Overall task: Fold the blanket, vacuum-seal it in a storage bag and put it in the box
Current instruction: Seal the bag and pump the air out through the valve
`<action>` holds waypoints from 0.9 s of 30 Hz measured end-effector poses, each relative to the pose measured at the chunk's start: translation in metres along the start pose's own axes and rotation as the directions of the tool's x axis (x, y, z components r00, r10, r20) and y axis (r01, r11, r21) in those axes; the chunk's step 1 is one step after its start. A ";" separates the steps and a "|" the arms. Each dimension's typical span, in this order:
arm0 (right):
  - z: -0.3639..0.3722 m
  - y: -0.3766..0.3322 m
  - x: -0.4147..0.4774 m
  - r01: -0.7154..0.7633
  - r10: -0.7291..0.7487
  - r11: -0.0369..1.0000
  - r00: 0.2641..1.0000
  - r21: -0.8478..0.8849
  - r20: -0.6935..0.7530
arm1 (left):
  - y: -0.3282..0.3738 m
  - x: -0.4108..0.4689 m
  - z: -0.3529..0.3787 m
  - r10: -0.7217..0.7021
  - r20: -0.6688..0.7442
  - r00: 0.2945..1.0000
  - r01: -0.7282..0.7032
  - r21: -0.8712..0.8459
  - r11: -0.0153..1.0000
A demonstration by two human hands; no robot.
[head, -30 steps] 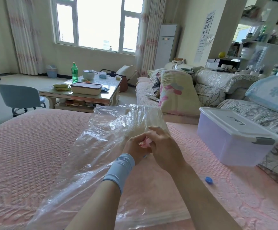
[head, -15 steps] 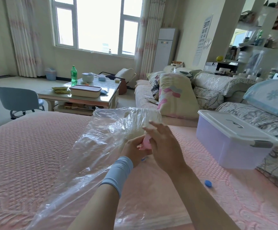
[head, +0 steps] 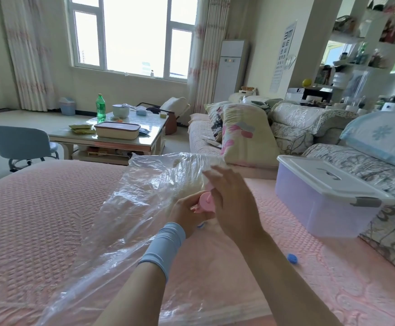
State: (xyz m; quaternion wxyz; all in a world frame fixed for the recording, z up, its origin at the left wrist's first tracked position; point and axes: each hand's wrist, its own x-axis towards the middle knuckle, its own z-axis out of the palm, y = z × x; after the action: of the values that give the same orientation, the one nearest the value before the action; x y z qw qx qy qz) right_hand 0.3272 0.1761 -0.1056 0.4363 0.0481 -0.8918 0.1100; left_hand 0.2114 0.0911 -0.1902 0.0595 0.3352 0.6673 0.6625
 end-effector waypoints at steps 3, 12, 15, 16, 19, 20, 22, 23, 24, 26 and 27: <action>-0.017 -0.004 0.018 0.161 -0.142 0.987 0.925 0.024 -0.351 | 0.000 0.001 -0.001 0.001 -0.009 1.000 -0.001 0.004 1.000; 0.022 0.010 -0.020 -0.152 0.146 0.988 0.959 0.006 0.243 | 0.000 -0.002 0.002 -0.053 -0.025 0.998 0.054 0.060 0.997; 0.002 0.001 0.002 0.032 -0.029 0.998 0.998 0.058 -0.060 | 0.001 0.000 -0.001 -0.006 -0.003 1.000 0.006 -0.001 1.000; -0.004 -0.002 0.009 0.103 -0.091 0.993 0.977 0.057 -0.195 | 0.000 0.001 -0.001 0.002 0.000 1.000 -0.002 -0.003 1.000; -0.012 -0.003 0.019 0.210 -0.174 0.977 0.891 0.041 -0.420 | -0.002 0.002 0.000 -0.012 -0.013 1.000 0.013 0.018 1.000; -0.008 -0.002 0.014 0.199 -0.163 0.979 0.897 0.045 -0.410 | -0.003 0.001 0.000 -0.010 -0.012 1.000 0.010 0.030 0.999; 0.005 0.001 -0.002 0.113 -0.098 0.992 0.966 0.047 -0.239 | -0.004 0.000 0.002 0.011 -0.009 1.000 -0.011 0.059 0.998; 0.012 0.003 -0.010 0.037 -0.033 0.999 0.996 0.036 -0.083 | -0.003 -0.001 0.002 0.009 -0.015 1.000 -0.008 0.070 0.998; 0.019 0.006 -0.016 -0.046 0.045 0.999 0.996 0.011 0.077 | -0.004 -0.001 0.001 -0.006 -0.023 1.000 0.008 0.081 0.997; 0.025 0.009 -0.020 -0.139 0.139 0.990 0.958 -0.016 0.251 | -0.005 0.000 0.000 -0.029 -0.032 0.999 0.033 0.101 0.994; 0.024 0.008 -0.018 -0.151 0.149 0.988 0.955 -0.011 0.255 | -0.006 0.001 0.000 -0.026 -0.030 0.999 0.029 0.096 0.995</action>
State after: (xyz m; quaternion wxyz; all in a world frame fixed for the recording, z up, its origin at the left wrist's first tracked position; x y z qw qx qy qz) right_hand 0.3185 0.1781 -0.1348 0.3081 -0.0042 -0.9411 0.1393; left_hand 0.2088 0.0921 -0.1955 0.0428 0.3188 0.7038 0.6334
